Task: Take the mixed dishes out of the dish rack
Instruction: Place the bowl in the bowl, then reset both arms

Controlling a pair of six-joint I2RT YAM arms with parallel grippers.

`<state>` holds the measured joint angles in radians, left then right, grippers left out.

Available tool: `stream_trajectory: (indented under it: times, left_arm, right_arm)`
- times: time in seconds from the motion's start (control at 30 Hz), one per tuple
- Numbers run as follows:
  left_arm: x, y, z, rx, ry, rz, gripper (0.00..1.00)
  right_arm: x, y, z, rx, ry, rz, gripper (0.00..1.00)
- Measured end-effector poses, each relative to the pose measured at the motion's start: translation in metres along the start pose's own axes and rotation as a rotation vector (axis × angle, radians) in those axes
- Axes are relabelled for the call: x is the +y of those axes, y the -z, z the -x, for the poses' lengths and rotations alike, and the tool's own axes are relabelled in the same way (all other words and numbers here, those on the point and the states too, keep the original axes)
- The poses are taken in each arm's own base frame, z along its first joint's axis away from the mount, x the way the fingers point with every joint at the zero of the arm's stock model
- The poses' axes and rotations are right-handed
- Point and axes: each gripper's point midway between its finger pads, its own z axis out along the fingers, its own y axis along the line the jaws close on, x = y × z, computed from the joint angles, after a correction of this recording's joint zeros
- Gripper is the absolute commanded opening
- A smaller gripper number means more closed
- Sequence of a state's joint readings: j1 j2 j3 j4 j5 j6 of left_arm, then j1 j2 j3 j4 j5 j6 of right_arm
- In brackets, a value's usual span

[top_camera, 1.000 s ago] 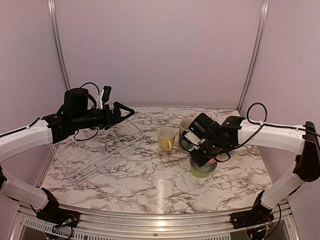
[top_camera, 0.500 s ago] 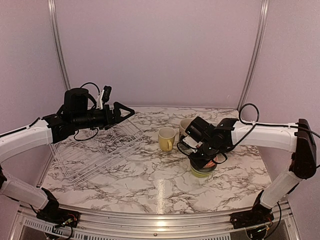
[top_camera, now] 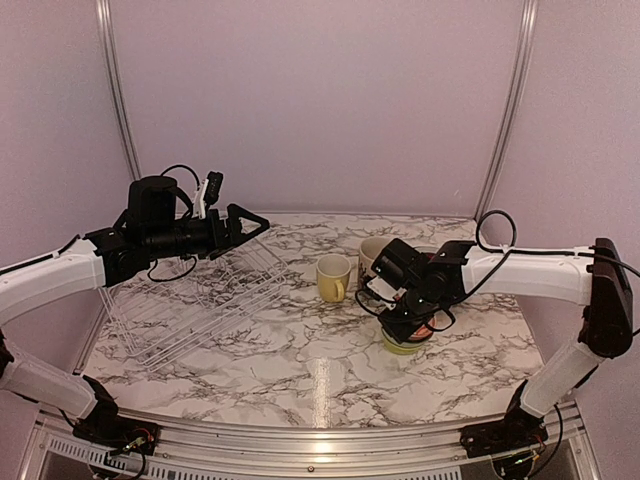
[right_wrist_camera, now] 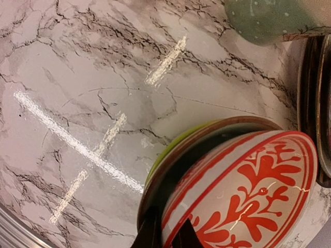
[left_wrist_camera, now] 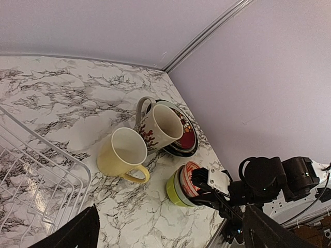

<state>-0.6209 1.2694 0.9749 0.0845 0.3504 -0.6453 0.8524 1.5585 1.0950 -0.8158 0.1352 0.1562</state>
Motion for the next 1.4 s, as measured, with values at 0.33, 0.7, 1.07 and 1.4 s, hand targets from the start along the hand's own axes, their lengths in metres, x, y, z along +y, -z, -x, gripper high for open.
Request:
stream_trajectory:
  times: [0.33,0.7,1.07,1.4]
  left_arm:
    - [0.0,0.0,0.0,0.0,-0.002,0.001,0.99]
    - [0.003,0.001,0.001,-0.009,-0.011,0.018,0.99]
    - [-0.003,0.04,0.045,-0.2,-0.103,0.138,0.99]
    - [-0.03,0.121,0.114,-0.531,-0.24,0.266,0.99]
  right_arm:
    - [-0.005,0.01,0.006,-0.041,-0.014,-0.011,0.49]
    - [-0.012,0.071,0.036,-0.25,-0.053,0.004,0.66]
    - [-0.05,0.154,0.079,-0.579,-0.181,-0.122,0.84]
    - [-0.113,0.266,0.071,-0.943,-0.42,-0.304,0.99]
